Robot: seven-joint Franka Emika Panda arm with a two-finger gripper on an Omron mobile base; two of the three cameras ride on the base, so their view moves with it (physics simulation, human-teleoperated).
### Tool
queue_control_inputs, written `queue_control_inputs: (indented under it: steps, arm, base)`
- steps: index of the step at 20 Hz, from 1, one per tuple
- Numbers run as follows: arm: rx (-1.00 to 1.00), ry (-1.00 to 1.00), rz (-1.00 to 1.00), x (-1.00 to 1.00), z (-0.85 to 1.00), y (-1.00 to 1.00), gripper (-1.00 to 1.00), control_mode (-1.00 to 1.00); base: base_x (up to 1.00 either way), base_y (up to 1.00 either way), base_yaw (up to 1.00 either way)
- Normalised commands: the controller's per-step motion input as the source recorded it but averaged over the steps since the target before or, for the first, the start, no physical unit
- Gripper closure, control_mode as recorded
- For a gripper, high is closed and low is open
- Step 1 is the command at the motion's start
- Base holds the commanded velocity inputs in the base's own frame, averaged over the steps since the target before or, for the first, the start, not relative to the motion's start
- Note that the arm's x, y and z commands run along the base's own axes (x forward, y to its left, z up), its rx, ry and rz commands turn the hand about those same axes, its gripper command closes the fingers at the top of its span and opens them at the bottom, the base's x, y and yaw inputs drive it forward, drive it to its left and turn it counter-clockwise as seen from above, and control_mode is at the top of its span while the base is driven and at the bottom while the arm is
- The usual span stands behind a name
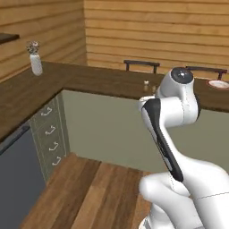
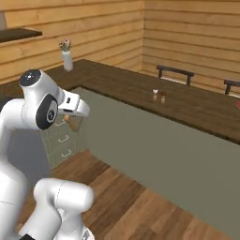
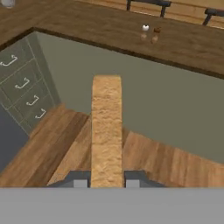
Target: Start the toaster. Once the lever pops up, take the bread to the plate on the dining counter.
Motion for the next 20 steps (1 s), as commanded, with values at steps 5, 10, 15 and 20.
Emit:
queue_control_inputs:
  steps: [5, 10, 15, 20]
  arm:
    - [0.0, 0.0, 0.0, 0.0, 0.0, 0.0, 1.0, 1.0]
    - [0.0, 0.0, 0.0, 0.0, 0.0, 0.0, 1.0, 1.0]
    - [0.0, 0.0, 0.0, 0.0, 0.0, 0.0, 1.0, 1.0]
    - [0.0, 0.0, 0.0, 0.0, 0.0, 0.0, 1.0, 1.0]
  base:
    - [0.0, -1.0, -0.77]
    - [0.0, -1.0, -0.74]
    - [0.44, -0.8, -0.63]
    - [0.67, -0.09, -0.26]
